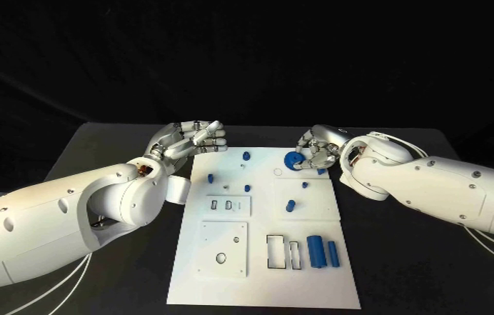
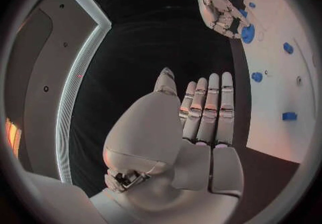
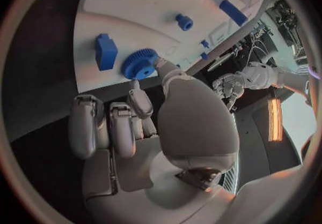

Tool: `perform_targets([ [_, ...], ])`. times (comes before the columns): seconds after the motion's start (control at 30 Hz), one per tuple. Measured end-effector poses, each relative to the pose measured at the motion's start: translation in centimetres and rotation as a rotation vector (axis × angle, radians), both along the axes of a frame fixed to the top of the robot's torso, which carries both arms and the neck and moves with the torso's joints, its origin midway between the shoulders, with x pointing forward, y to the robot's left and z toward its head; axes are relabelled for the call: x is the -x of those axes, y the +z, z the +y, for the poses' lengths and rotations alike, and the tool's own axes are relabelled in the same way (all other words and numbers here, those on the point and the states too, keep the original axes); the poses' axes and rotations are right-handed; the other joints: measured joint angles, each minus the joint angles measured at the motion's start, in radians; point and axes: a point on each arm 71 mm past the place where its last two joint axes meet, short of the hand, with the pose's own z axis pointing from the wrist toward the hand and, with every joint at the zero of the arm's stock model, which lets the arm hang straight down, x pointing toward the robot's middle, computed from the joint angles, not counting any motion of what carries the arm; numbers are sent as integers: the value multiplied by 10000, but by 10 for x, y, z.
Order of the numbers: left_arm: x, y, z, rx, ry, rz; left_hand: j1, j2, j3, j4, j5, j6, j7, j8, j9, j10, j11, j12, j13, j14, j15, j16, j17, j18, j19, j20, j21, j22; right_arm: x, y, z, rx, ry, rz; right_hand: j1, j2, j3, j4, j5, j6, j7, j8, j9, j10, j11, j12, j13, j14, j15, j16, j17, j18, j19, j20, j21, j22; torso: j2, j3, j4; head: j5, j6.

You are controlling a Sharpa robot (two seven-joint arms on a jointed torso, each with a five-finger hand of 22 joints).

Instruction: Assemble the parts on the task board

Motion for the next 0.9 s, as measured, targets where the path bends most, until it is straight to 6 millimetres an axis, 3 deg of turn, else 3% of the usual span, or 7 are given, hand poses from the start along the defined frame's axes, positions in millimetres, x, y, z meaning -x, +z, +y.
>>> perform_targets([
  [0.13, 0, 0, 0, -1, 1, 6, 0, 0, 0, 0, 0, 0, 0, 0, 0, 0, 0, 0, 0, 0, 0, 0, -1, -1, 0, 0, 0, 0, -1, -1, 2, 5, 39, 17, 43, 43, 4, 4, 13, 0, 0, 0, 8, 65, 31, 215, 205, 0, 0, 40, -1, 1, 35, -35, 60, 0, 6, 6, 6, 1, -12],
  [0.23, 0, 0, 0, -2, 3, 10, 0, 0, 0, 0, 0, 0, 0, 0, -1, 0, 0, 0, 0, 0, 0, 0, -1, -1, 0, 0, 0, 0, -2, -1, 2, 16, 32, 14, 40, 41, 45, 45, 73, 0, 0, 1, 21, 189, 11, 404, 363, 0, 0, 40, -1, -153, 71, 1, 60, -1, 6, 7, 8, 1, -19],
  [0.53, 0, 0, 1, -3, 3, 20, 0, 0, 0, 0, 0, 0, 1, 0, -2, 0, 0, 0, 0, 1, 0, 0, 7, 0, 0, 0, 0, 0, -3, -2, 5, 22, 80, 9, 125, 40, 177, 132, 114, 120, 27, 51, 49, 391, -1, 799, 725, 0, 1, 77, -2, -156, 142, 0, 172, -2, 6, 13, 8, 22, -40],
  [0.7, 0, 0, 1, -5, 4, 26, 0, 0, 1, 0, 0, 0, 1, 0, 0, 0, 0, 0, 0, 0, 0, 0, 7, 0, 0, 0, 0, 1, -4, -1, 7, 73, 116, -35, 437, 85, 707, 24, 152, 308, -18, 51, 60, 605, -48, 1184, 1077, 0, 1, 121, -3, -155, 183, -36, 223, -3, 10, 12, 12, 27, -58],
  [0.8, 0, 0, 1, -8, 7, 31, 0, 0, -28, -29, 0, 0, 1, 0, 23, 0, 0, 0, 0, 1, 0, 0, 26, 0, 0, 0, 0, -11, -3, -1, 8, 156, 185, -110, 567, -15, 1418, -112, 65, 605, -54, 90, 15, 784, -80, 1440, 1119, 0, 1, 120, -3, -156, 269, -57, 300, -3, 11, 16, 12, 28, -74],
  [0.9, 0, 0, 1, -10, 10, 35, 0, 0, -28, -29, 0, 0, 1, 0, 23, 0, 0, 0, 0, 0, 0, 0, 28, 0, 0, 0, 0, -13, -2, -1, 9, 232, 258, -196, 607, -57, 1764, -202, 45, 781, -79, 112, -3, 908, -133, 1585, 1119, -3, -3, 120, -3, -156, 303, -90, 348, -3, 12, 18, 12, 31, -85],
])
